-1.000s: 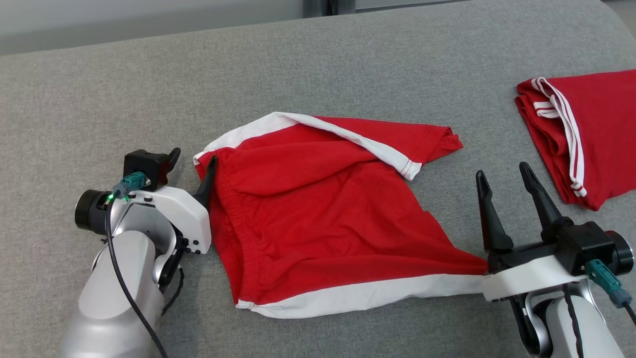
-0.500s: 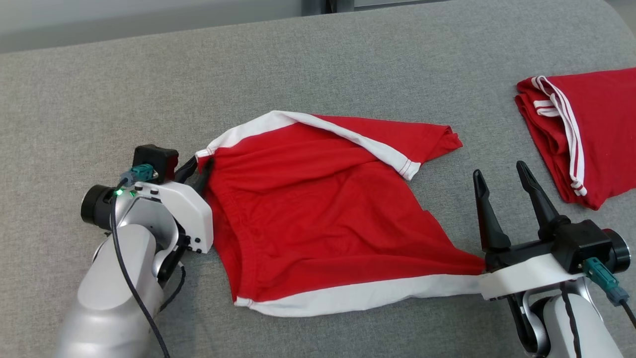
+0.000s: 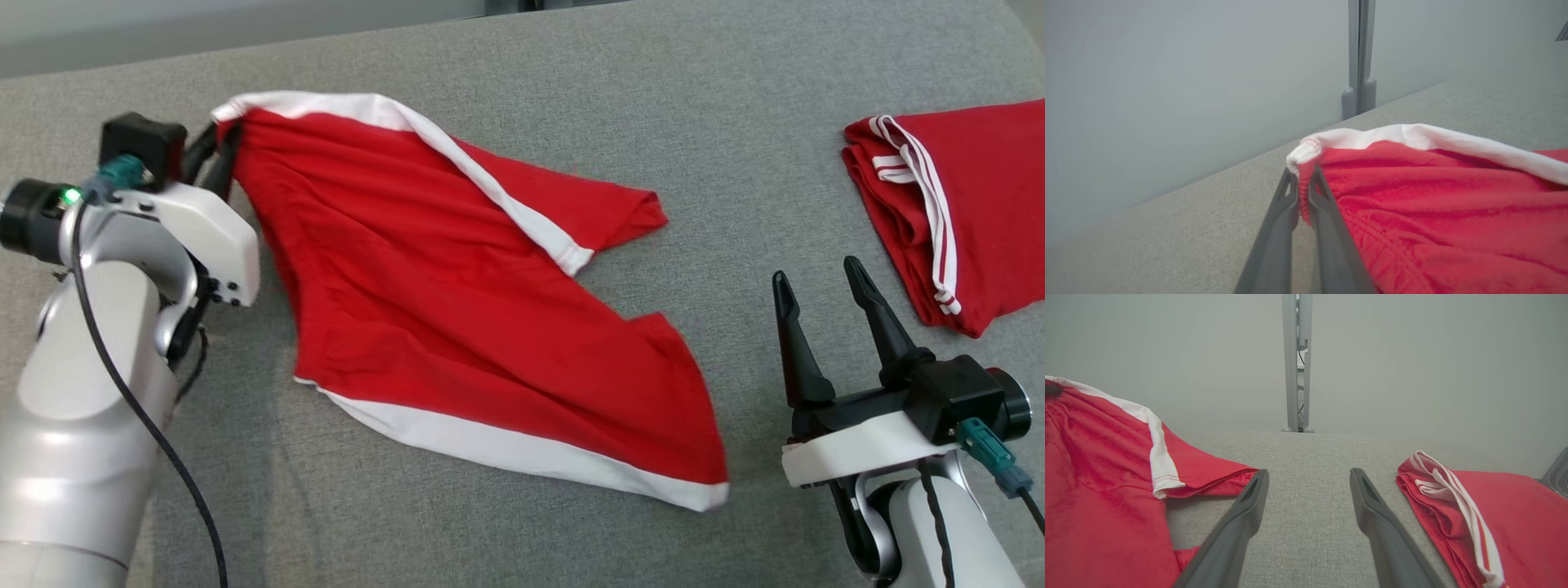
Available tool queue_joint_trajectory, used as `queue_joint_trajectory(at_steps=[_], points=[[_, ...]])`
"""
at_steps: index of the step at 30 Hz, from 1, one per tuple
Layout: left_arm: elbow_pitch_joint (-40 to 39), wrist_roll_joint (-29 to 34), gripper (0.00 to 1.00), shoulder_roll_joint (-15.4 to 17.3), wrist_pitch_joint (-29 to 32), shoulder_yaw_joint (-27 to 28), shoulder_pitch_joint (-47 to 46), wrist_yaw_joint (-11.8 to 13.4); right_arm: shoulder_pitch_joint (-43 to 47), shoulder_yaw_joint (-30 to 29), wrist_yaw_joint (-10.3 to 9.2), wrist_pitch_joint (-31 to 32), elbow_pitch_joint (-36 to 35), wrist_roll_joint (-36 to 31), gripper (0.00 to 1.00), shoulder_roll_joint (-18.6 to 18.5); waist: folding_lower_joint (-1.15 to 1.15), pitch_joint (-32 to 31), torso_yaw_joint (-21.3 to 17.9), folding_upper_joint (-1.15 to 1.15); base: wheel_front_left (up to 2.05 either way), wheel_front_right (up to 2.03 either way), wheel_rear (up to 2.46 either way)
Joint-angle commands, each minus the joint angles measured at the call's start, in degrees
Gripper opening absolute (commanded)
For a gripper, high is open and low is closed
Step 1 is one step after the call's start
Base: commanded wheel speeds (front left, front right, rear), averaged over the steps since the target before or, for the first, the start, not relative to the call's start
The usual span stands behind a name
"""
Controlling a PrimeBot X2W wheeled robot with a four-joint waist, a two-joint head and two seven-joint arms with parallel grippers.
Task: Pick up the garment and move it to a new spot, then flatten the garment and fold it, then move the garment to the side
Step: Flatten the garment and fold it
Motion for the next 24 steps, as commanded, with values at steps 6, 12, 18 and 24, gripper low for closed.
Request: queue_joint_trajectory(at_steps=[6,12,18,24], points=[[4.6,0.7,1.0,1.5,-1.4,-0.2,-3.3,1.0,-1.1,0.9,-0.01,-0.3,0.2,0.7,1.0,-0.2,0.0,0.0,0.0,0.0,0.0,0.0,0.0],[6.9,-0.7,1.0,1.5,-4.3,0.5,-2.0,1.2,-0.5,0.9,-0.01,-0.3,0.5,1.0,1.0,-0.2,0.0,-1.3,1.0,0.0,0.0,0.0,0.0],[6.0,-3.6,1.0,1.1,-10.1,3.3,1.0,2.0,0.3,0.4,-0.01,-0.3,0.4,0.2,1.0,-0.3,0.0,-4.1,3.0,0.0,0.0,0.0,0.0],[-1.9,-7.8,1.0,-0.3,-13.2,7.2,7.9,1.2,1.7,-0.5,-0.01,-0.3,0.0,-0.5,1.0,-0.3,0.0,-7.3,5.5,0.0,0.0,0.0,0.0]])
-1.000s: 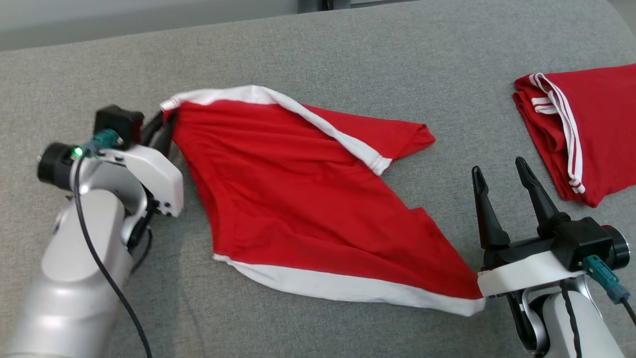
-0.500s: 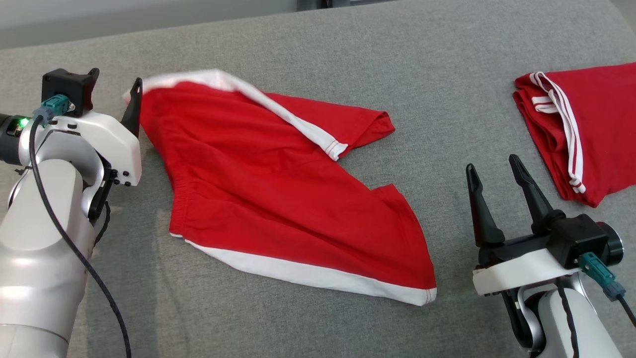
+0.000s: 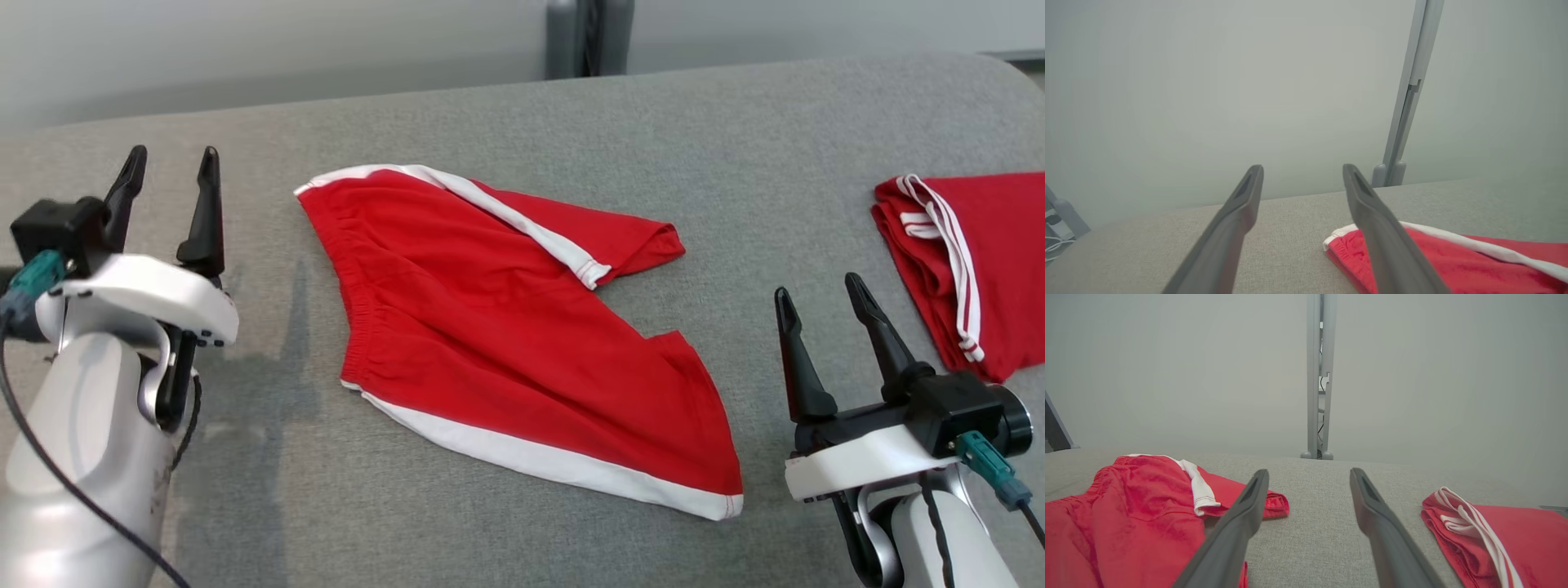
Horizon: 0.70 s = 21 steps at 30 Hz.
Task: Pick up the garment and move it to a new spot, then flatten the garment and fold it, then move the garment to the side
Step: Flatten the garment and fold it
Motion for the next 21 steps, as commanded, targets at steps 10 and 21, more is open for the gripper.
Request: queue_joint_trajectory(at_steps=[10,21], points=[[-23.3,0.9,1.0,-6.4,-0.3,7.5,20.6,1.8,2.4,-1.9,-0.01,-0.3,-1.3,-0.8,1.0,-0.3,0.0,-3.5,4.7,0.0,0.0,0.0,0.0],[-28.8,2.0,1.0,-11.7,-0.3,7.3,30.8,0.6,3.5,-2.9,-0.01,-0.3,-0.8,-0.3,1.0,-0.3,0.0,-4.5,7.2,0.0,0.0,0.0,0.0]])
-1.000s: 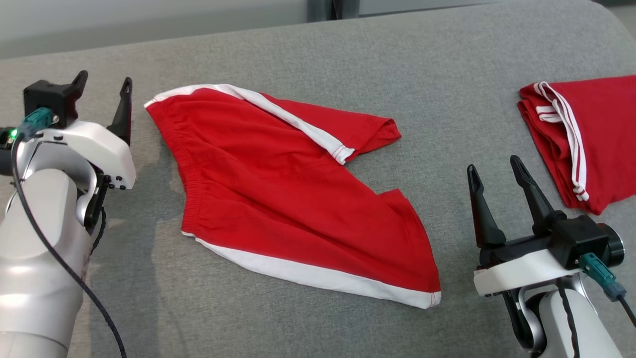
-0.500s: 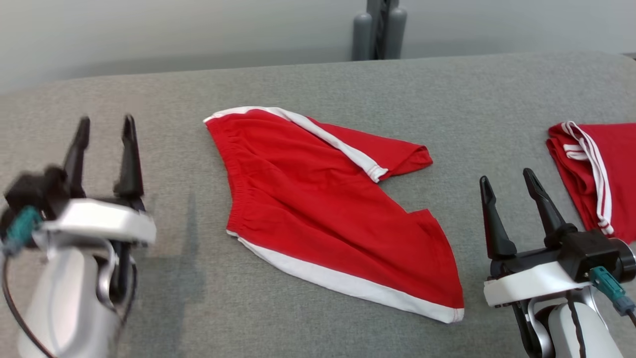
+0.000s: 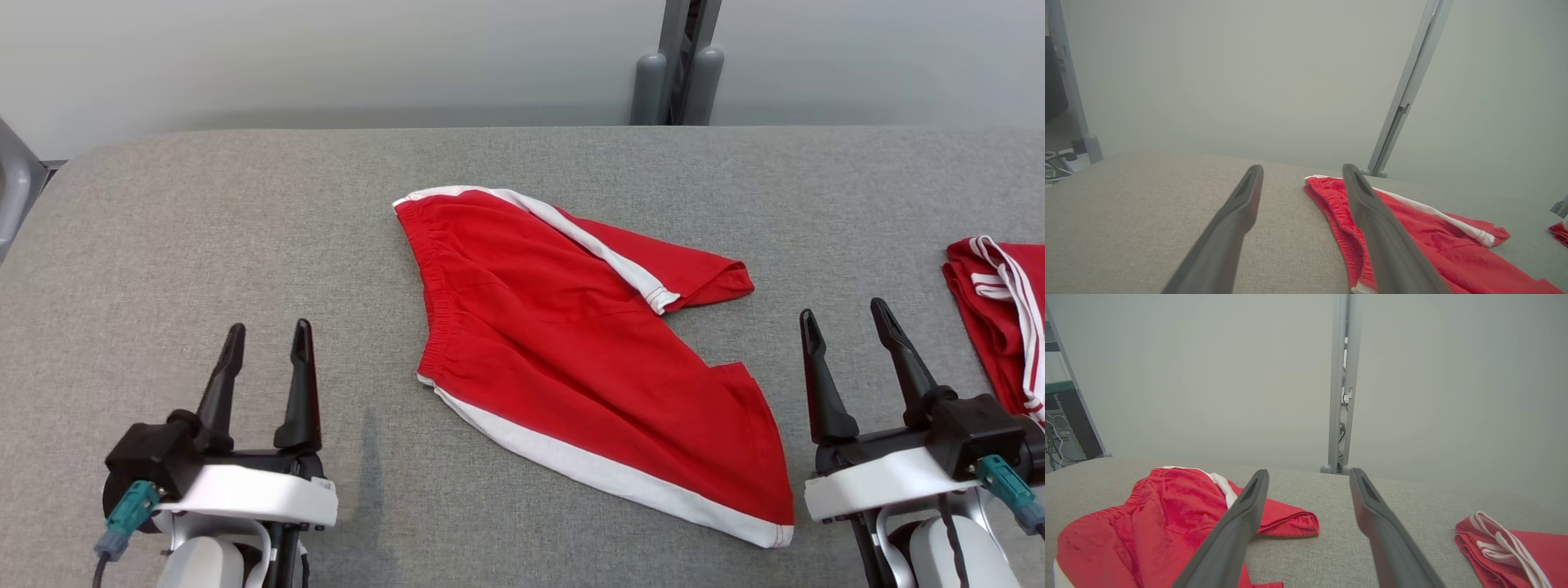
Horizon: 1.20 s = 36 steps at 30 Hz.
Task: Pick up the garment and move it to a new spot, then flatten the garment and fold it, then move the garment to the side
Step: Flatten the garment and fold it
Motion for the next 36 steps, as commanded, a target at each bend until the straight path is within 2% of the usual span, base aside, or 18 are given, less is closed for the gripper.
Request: queue_joint_trajectory(at_steps=[1,9,12,16,23,34,35,36], points=[[-0.2,0.7,1.0,0.1,0.0,-0.5,0.4,-0.2,0.2,0.2,-0.01,-0.3,0.3,0.5,1.0,-0.3,0.0,0.0,0.2,0.0,0.0,0.0,0.0],[2.5,2.9,1.0,-0.1,0.0,-2.7,-0.4,-1.8,-0.7,0.9,-0.01,-0.3,0.8,1.0,1.0,-0.3,0.0,0.7,-0.6,0.0,0.0,0.0,0.0],[6.8,3.3,1.0,1.1,0.3,-6.2,-1.8,-3.2,-1.0,1.0,-0.01,-0.3,1.0,1.0,1.0,-0.3,0.0,1.3,-1.4,0.0,0.0,0.0,0.0],[11.6,0.7,1.0,2.1,2.2,-9.9,-4.2,-4.0,-1.3,1.2,-0.01,-0.3,1.1,1.0,1.0,-0.3,0.0,2.5,-2.5,0.0,0.0,0.0,0.0],[18.5,-1.6,1.0,4.0,5.8,-13.7,-8.9,-4.2,-2.1,1.3,-0.01,-0.3,1.2,1.0,1.0,-0.3,0.0,4.4,-4.1,0.0,0.0,0.0,0.0],[23.7,-5.0,1.0,4.8,5.3,-18.1,-12.7,-4.1,-2.5,1.2,-0.01,-0.3,1.4,0.9,1.0,-0.3,0.0,5.8,-5.1,0.0,0.0,0.0,0.0],[24.0,-5.8,0.71,5.3,5.2,-19.3,-13.1,-4.1,-2.4,1.2,-0.01,-0.3,1.7,0.8,1.0,-0.3,0.0,5.8,-5.2,0.0,0.0,0.0,0.0],[24.2,-6.2,0.31,5.5,5.1,-19.8,-13.3,-4.1,-2.4,1.2,-0.01,-0.3,1.8,0.8,1.0,-0.3,0.0,5.8,-5.2,0.0,0.0,0.0,0.0]])
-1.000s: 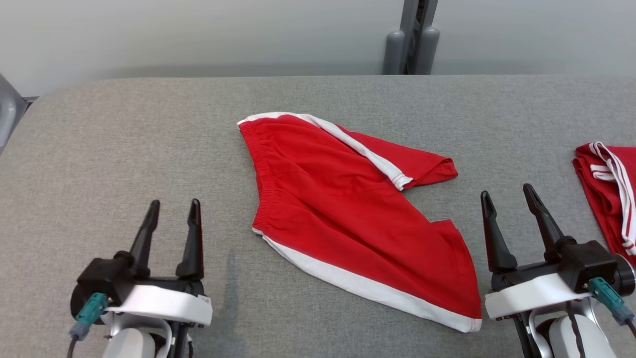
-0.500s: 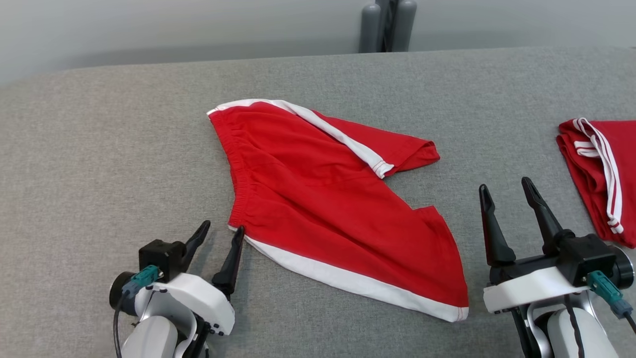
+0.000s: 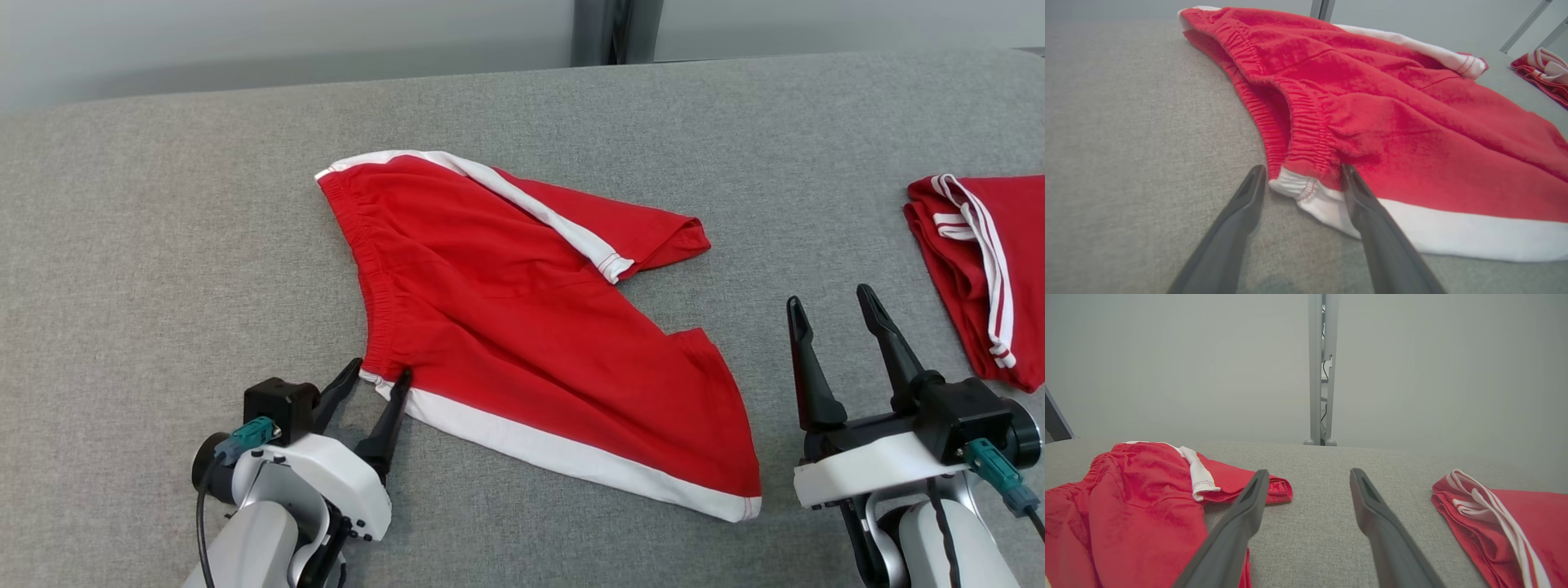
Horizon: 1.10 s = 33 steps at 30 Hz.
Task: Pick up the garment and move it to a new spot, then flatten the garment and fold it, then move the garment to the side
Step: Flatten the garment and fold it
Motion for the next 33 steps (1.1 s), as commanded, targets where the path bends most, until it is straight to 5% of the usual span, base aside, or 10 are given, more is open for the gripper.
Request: queue_joint_trajectory(at_steps=[1,17,23,33], points=[[0.3,-0.6,0.0,0.7,-0.4,-0.5,-0.9,0.0,-0.2,-0.2,-0.01,-0.3,0.3,0.0,1.0,-0.3,0.0,-0.1,0.0,0.0,0.0,0.0,0.0],[0.5,-2.1,0.0,1.4,-4.0,-0.1,-0.9,0.0,6.6,0.4,0.0,0.6,1.1,5.9,1.0,-0.3,0.0,-1.1,-0.3,0.0,0.0,0.0,0.0],[0.3,-2.3,0.0,1.4,-4.4,-0.2,-0.8,0.3,12.1,7.1,-0.01,5.1,-0.7,14.5,1.0,-1.1,0.0,-1.0,-0.7,0.0,0.0,0.0,0.0],[0.8,-2.5,0.0,1.3,-4.7,-0.8,-0.6,0.3,17.6,15.4,0.0,15.2,-6.0,26.2,1.0,-7.5,0.0,-1.4,-1.0,0.0,0.0,0.0,0.0]])
